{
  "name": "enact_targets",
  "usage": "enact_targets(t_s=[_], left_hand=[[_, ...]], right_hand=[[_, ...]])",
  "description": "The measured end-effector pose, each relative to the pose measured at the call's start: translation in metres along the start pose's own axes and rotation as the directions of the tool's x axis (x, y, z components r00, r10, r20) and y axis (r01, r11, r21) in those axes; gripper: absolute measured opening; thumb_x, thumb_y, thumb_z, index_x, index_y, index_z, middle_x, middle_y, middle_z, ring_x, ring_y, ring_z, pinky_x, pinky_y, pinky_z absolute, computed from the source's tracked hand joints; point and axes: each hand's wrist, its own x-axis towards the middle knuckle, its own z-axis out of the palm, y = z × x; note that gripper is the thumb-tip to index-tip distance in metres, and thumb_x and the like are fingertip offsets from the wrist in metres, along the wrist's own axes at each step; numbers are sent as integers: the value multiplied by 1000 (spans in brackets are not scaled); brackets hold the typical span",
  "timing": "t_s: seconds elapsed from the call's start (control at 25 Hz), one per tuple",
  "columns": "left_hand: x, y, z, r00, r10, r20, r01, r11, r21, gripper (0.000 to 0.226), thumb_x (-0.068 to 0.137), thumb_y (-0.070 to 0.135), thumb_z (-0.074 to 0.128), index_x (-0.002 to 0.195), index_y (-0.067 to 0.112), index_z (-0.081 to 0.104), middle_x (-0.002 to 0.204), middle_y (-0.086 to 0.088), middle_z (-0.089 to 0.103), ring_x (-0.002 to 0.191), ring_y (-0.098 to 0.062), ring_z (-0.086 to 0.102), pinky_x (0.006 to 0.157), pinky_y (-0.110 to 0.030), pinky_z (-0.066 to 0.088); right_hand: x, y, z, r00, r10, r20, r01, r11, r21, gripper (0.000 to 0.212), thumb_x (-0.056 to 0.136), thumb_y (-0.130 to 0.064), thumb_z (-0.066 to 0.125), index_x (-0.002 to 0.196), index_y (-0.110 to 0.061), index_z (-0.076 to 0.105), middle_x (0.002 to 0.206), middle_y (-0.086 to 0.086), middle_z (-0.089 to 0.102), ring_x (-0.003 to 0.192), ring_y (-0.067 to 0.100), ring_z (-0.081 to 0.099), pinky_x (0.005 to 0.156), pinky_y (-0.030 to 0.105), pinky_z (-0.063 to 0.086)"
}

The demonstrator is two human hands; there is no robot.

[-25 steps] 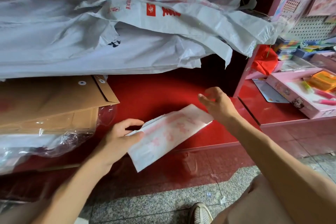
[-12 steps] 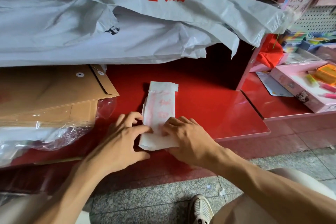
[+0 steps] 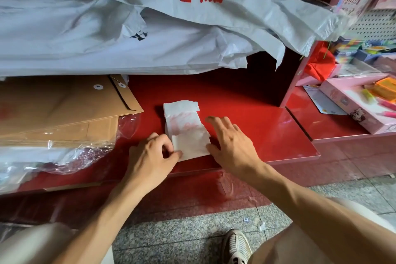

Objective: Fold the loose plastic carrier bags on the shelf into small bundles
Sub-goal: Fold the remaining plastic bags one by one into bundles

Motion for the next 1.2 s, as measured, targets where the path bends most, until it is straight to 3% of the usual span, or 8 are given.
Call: enact_targets(t_s=[0.24,0.48,0.56,0.68,0.8,0.92,1.12,1.2], left_hand=[[0,-8,-15,922,206,328,-270,949,163,79,72,70,52,143,35,42,136,28,34,116,-4,31,98,-37,33],[-3,-11,-24,973,106,206,-92,993,-76,24,81,58,59,97,42,64,97,27,61,92,-2,58,77,-31,45],[-3,-7,-19,989,17,147,4,990,-142,30,90,42,60,120,38,61,104,22,67,93,-1,63,73,-25,43],[-5,-5,-8,996,-25,80,35,991,-128,56,86,33,70,136,31,47,81,12,67,67,1,57,63,-15,38],[-2,-10,-6,982,184,47,-186,981,62,62,79,45,72,135,33,50,125,15,50,112,-12,49,95,-33,42],[2,-12,-14,905,230,357,-321,922,218,86,68,75,57,145,44,33,149,27,25,138,-7,22,104,-41,26],[0,-7,-24,978,100,185,-87,993,-76,38,84,52,65,120,41,62,109,21,60,109,-3,55,80,-22,37],[-1,0,-19,986,21,164,3,990,-142,35,89,42,63,123,37,60,90,27,64,95,1,59,73,-19,41]], right_hand=[[-8,3,-15,926,-184,330,275,926,-257,74,85,-68,51,146,-30,36,149,-13,34,120,16,36,95,35,35],[-5,-1,-15,983,-157,99,125,953,275,32,91,-37,58,70,-13,60,62,-3,57,50,6,44,48,24,37],[-3,-6,-15,996,-2,94,-26,955,296,26,89,-27,63,67,-19,53,56,-9,48,48,7,39,44,20,29],[-3,-10,-6,998,54,45,-60,986,157,40,84,-26,66,121,-25,51,94,-7,60,80,15,56,67,28,47],[-4,-6,-8,966,-225,128,240,963,-123,62,91,-45,58,146,-32,35,147,-7,37,121,19,40,96,39,40],[-5,-1,-13,882,-234,409,348,909,-231,81,83,-68,55,150,-36,26,158,-14,23,136,12,25,108,41,28],[1,5,-15,973,-199,115,159,944,289,20,91,-36,64,106,-23,67,83,-13,64,70,-2,55,62,19,40],[6,2,-11,998,-15,59,-4,950,311,26,92,-35,62,113,-20,64,87,-7,65,74,6,60,62,23,42]])
